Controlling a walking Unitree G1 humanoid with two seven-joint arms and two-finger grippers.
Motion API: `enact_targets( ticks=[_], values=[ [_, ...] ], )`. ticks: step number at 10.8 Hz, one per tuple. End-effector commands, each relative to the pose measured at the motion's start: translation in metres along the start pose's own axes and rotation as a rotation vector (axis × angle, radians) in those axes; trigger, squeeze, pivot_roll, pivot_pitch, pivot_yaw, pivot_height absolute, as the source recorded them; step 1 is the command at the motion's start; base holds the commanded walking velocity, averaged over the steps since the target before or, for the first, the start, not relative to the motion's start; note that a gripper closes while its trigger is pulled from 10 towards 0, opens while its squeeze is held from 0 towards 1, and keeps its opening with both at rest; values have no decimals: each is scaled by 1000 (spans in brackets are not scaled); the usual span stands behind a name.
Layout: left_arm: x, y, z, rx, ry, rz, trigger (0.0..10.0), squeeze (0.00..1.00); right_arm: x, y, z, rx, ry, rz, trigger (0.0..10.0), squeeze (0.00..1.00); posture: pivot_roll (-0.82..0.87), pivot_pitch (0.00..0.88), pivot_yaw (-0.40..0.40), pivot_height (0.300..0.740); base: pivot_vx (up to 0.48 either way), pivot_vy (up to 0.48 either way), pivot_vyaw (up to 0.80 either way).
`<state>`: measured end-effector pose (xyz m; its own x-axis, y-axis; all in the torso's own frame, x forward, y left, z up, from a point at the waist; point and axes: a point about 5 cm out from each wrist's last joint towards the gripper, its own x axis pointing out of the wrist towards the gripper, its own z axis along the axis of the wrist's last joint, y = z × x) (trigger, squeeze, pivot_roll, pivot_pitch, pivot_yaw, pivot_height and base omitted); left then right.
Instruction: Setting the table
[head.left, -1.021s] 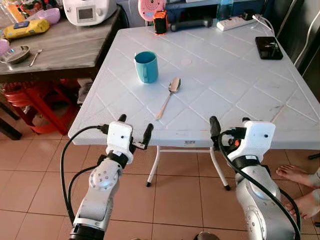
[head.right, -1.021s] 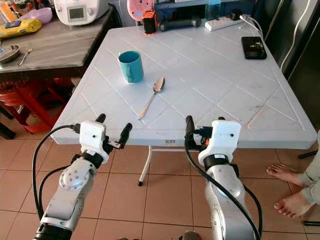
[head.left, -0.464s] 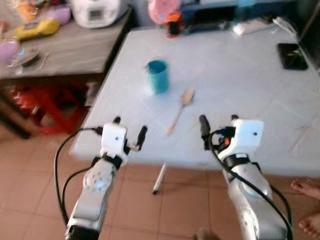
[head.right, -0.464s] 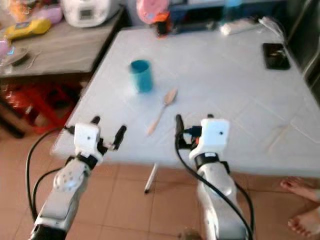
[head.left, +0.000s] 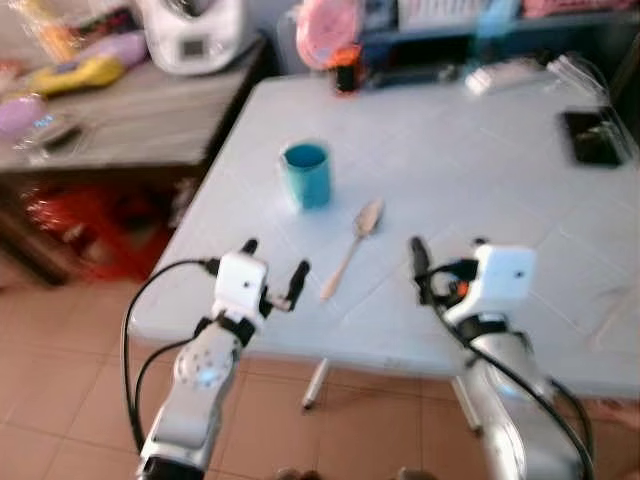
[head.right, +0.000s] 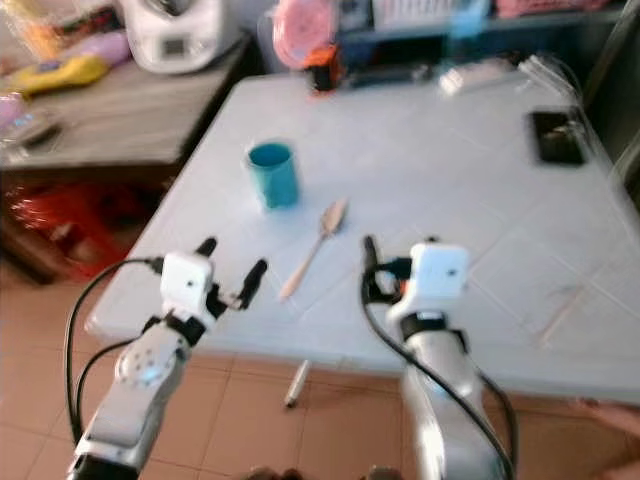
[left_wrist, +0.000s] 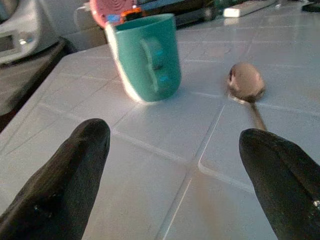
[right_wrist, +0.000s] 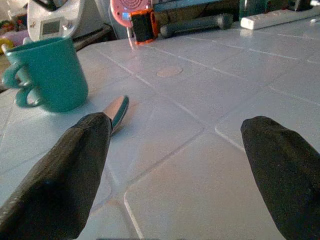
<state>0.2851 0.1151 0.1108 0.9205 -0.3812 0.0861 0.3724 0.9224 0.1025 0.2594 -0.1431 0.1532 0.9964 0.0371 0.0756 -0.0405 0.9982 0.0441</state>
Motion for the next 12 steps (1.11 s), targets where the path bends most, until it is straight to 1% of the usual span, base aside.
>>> enact_targets(
  ticks=[1,3,6,8,9,10,11,12],
  values=[
    [-6,9,-2,27,10,3,10000,0,0,6,3,21,-11,20,10000,0,-165,139,163,740,0,0,0],
    [-12,13,-5,28,29,-32,10000,0,0,11,1,32,-4,36,10000,0,-161,142,164,740,0,0,0],
    [-14,17,-5,35,35,-51,10000,0,3,22,-1,63,20,77,10000,0,-155,144,165,740,0,0,0],
    [-14,16,-5,21,47,-86,10000,0,9,32,1,77,20,103,10000,0,-156,144,169,740,0,0,0],
    [-15,14,-5,4,50,-122,10000,0,12,39,2,83,24,130,10000,0,-155,147,169,740,0,0,0],
    [-17,14,-5,-5,53,-143,10000,0,16,43,3,105,35,141,10000,0,-153,147,170,740,0,0,0],
    [-17,13,-5,-5,56,-146,10000,0,17,46,5,111,31,155,10000,0,-152,147,168,740,0,0,0],
    [-17,12,-6,-9,58,-152,10000,0,19,50,9,114,17,201,10000,0,-155,147,167,740,0,0,0]
  ],
)
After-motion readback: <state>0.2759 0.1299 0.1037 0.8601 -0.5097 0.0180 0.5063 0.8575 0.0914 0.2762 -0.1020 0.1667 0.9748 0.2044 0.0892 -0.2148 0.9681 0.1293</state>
